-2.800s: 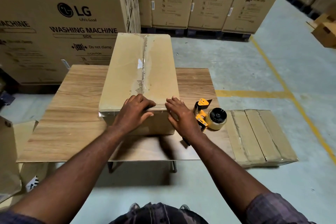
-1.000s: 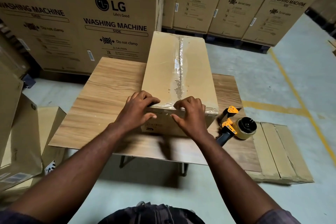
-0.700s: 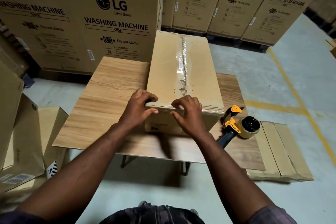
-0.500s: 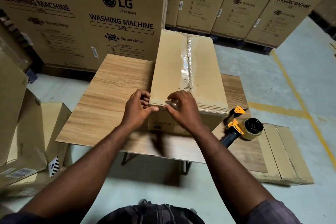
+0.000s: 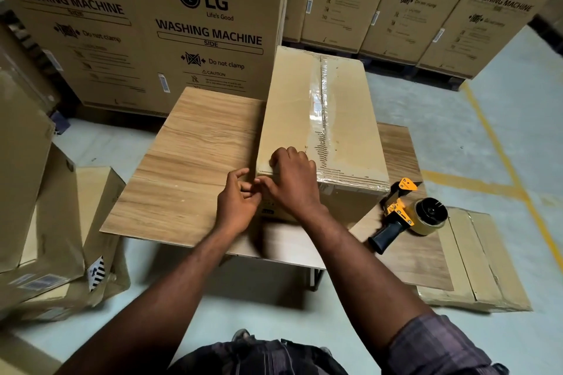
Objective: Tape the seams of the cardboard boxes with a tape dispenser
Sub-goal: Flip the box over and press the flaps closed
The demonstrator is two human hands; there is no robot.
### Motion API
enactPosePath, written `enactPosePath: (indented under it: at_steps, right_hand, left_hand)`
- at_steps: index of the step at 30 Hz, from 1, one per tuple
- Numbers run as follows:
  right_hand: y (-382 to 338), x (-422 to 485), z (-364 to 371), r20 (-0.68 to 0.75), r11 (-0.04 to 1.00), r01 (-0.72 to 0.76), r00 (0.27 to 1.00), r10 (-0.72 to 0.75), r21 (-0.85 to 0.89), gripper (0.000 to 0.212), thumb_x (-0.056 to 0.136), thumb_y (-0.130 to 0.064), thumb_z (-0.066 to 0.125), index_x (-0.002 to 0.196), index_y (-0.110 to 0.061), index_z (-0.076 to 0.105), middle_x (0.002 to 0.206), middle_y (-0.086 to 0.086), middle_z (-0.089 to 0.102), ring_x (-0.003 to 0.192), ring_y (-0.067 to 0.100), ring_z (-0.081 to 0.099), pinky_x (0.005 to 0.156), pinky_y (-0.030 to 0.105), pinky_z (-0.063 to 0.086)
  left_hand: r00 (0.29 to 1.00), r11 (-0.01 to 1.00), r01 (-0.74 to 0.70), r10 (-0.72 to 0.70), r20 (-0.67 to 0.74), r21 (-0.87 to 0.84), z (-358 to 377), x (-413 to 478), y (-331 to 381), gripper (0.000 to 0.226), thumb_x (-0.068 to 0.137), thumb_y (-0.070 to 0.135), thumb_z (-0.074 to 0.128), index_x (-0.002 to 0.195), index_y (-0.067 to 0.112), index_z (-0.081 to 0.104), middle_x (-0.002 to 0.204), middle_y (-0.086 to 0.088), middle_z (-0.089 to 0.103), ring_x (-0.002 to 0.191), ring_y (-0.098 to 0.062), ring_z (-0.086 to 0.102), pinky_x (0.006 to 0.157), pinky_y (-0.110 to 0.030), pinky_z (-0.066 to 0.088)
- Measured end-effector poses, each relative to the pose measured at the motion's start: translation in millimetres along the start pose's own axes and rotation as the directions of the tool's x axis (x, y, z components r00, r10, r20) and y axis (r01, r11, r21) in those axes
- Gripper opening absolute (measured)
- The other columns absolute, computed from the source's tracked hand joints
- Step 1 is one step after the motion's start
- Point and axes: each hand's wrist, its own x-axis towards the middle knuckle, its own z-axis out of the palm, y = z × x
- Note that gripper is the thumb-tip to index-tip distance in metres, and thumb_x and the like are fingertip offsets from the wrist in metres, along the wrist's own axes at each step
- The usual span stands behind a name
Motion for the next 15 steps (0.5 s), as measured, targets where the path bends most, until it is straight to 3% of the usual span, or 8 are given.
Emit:
enactPosePath:
  at_steps: [2, 5, 7, 9, 13, 15]
  right_hand:
    - [6.9, -3.0, 0.4, 0.01, 0.998, 0.035, 0.999, -0.035, 0.043, 0.038, 0.082, -0.039, 0.079, 0.108, -0.021, 0.058, 0.108, 0.002, 0.059, 0.102, 0.028, 0.054, 0.082, 0.042, 0.039]
    - [12.9, -5.5, 0.4, 0.025, 0.989, 0.021, 0.999, -0.025, 0.146, 0.039, 0.077, -0.031, 0.082, 0.108, -0.022, 0.06, 0.106, 0.0, 0.059, 0.101, 0.026, 0.054, 0.083, 0.041, 0.04]
    - [11.8, -5.9, 0.8, 0.017, 0.98, -0.017, 1.0, 0.014, 0.201, 0.041, 0.074, -0.04, 0.082, 0.105, -0.023, 0.06, 0.102, -0.003, 0.057, 0.097, 0.022, 0.052, 0.082, 0.04, 0.04]
    - [9.4, -6.0, 1.9, 0.0, 0.977, -0.043, 0.999, 0.044, 0.208, 0.042, 0.075, -0.048, 0.079, 0.104, -0.024, 0.061, 0.099, -0.004, 0.057, 0.095, 0.02, 0.051, 0.081, 0.039, 0.039]
    - [8.8, -7.4, 2.2, -0.013, 0.983, -0.032, 0.999, 0.034, 0.18, 0.037, 0.079, -0.042, 0.079, 0.105, -0.023, 0.062, 0.102, -0.002, 0.059, 0.098, 0.023, 0.053, 0.083, 0.039, 0.039]
    - [9.7, -7.3, -0.2, 0.0, 0.98, -0.043, 0.999, 0.043, 0.193, 0.037, 0.078, -0.036, 0.08, 0.107, -0.023, 0.062, 0.104, -0.002, 0.058, 0.1, 0.024, 0.052, 0.085, 0.04, 0.041]
  left_hand:
    - [1.0, 0.999, 0.03, -0.03, 0.002, 0.011, -5.3, 5.0, -2.7, 0.062, 0.085, 0.009, 0.077, 0.138, 0.014, 0.045, 0.11, -0.004, 0.069, 0.091, -0.009, 0.067, 0.083, -0.021, 0.055]
    - [0.997, 0.997, -0.081, 0.081, 0.01, -0.002, -1.8, 2.2, 1.8, 0.077, 0.087, 0.008, 0.073, 0.152, 0.012, 0.031, 0.14, -0.006, 0.054, 0.126, -0.017, 0.056, 0.105, -0.031, 0.047]
    - [0.982, 0.985, -0.14, 0.125, 0.141, 0.101, 8.4, -5.3, 4.8, 0.093, 0.087, 0.004, 0.068, 0.16, 0.019, 0.012, 0.138, 0.001, 0.052, 0.121, -0.015, 0.055, 0.096, -0.026, 0.046]
    - [0.962, 0.98, -0.098, 0.048, 0.27, 0.174, 14.5, -11.0, 1.9, 0.103, 0.084, 0.001, 0.066, 0.16, 0.024, 0.0, 0.13, 0.008, 0.05, 0.111, -0.014, 0.057, 0.086, -0.022, 0.045]
    - [0.904, 0.899, -0.006, -0.182, 0.387, 0.437, 4.3, 0.1, -15.9, 0.072, 0.087, 0.025, 0.071, 0.148, 0.019, 0.034, 0.13, -0.012, 0.063, 0.115, -0.028, 0.061, 0.091, -0.031, 0.05]
    - [0.921, 0.89, -0.019, -0.162, 0.354, 0.456, -2.1, 3.9, -13.0, 0.066, 0.087, 0.024, 0.068, 0.147, 0.021, 0.038, 0.13, -0.012, 0.063, 0.117, -0.03, 0.061, 0.092, -0.03, 0.05]
